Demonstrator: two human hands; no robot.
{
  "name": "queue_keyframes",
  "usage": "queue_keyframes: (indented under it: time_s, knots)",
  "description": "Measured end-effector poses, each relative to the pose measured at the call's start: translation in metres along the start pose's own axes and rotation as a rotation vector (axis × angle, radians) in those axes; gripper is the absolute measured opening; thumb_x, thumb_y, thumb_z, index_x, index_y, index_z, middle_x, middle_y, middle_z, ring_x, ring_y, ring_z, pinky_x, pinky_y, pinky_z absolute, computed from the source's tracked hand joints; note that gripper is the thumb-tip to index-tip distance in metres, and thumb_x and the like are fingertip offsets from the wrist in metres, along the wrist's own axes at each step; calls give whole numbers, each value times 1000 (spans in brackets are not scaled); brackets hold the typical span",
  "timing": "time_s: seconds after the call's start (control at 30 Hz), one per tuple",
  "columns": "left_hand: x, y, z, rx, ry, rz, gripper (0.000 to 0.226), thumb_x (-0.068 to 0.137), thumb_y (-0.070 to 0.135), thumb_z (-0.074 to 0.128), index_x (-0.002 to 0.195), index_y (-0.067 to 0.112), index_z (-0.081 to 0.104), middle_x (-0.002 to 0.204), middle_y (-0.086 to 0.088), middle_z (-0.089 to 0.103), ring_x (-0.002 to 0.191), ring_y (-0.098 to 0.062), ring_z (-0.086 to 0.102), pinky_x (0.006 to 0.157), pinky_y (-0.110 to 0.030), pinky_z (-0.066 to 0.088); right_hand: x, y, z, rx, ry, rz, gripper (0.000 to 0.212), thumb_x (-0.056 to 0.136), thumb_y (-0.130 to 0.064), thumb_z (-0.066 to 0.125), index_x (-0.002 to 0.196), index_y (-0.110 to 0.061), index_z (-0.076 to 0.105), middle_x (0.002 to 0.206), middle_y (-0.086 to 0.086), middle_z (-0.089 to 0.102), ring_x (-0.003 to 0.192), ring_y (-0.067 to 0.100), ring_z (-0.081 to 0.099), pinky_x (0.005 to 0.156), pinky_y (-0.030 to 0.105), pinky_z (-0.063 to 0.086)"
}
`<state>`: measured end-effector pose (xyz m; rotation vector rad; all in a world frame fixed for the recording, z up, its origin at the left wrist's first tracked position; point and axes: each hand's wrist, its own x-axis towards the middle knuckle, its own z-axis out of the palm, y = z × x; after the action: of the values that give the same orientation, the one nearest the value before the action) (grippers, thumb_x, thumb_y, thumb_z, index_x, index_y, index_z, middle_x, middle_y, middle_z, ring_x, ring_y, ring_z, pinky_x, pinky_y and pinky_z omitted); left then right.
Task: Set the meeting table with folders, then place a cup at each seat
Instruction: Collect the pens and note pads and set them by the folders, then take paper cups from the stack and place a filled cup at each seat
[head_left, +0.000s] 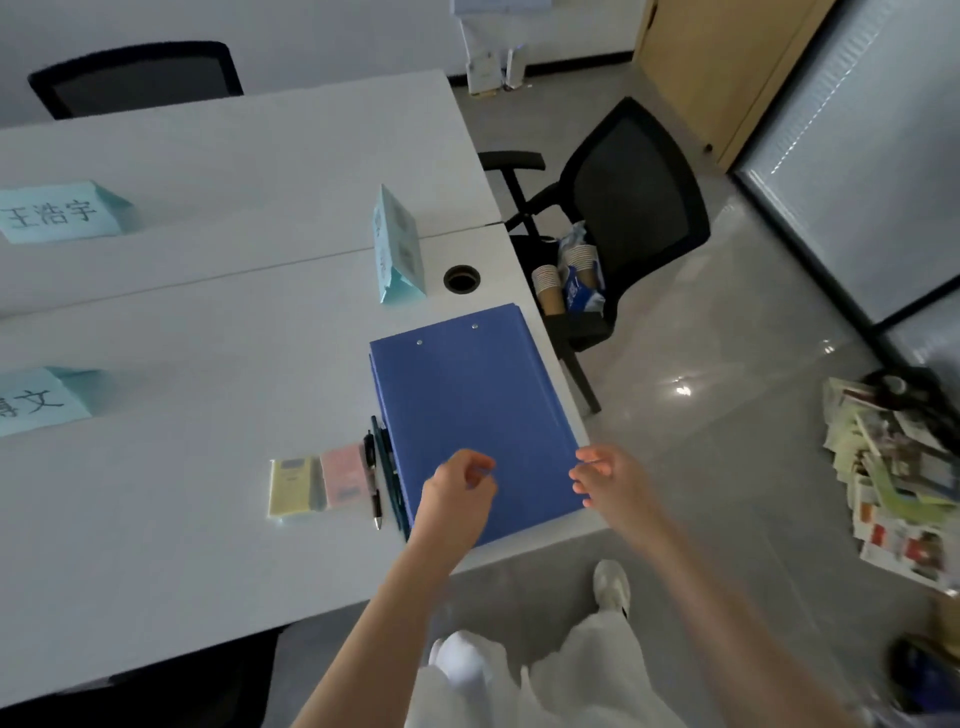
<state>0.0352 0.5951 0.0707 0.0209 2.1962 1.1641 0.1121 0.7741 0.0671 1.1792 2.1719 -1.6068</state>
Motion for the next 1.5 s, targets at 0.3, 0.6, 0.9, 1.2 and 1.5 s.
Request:
queue_keyframes:
  time_s: [0.3,0.6,0.9,1.2,1.5]
  knots:
    - [57,104,143,-66,43,-39,21,94,15,48,109,25,58,97,-1,64,80,-18,64,62,-31,52,100,20,-152,-98,-11,-106,16,86,-15,59,83,-30,58,85,5,67,77,21,61,83,46,52]
    - [117,172,216,-161,168,-127,27,94,15,52,121,22,54,99,5,61,80,-8,61,58,-19,48,200,-26,-253,-242,-11,-225,12,89,-13,57,96,-20,63,92,4,67,85,22,64,81,37,52]
    - [229,196,197,-170,288,-193,35,93,12,55,126,20,52,104,3,62,74,-1,55,45,-5,40,321,-102,-227,-407,-234,-333,19,93,-23,52,110,-23,60,97,-9,62,85,6,58,65,16,42]
    - [392,224,166,-201,269,-279,45,90,17,62,133,19,48,110,5,58,90,-10,56,59,-16,43,479,-192,-182,-545,-430,-361,22,96,-18,50,117,-18,57,101,-3,60,76,1,55,58,11,41]
    - [510,203,172,-158,212,-411,59,88,21,66,140,15,40,135,-6,53,114,-22,55,83,-29,48,608,-218,-117,-757,-512,-358,31,93,-18,51,123,-12,56,117,11,62,106,26,58,87,33,49]
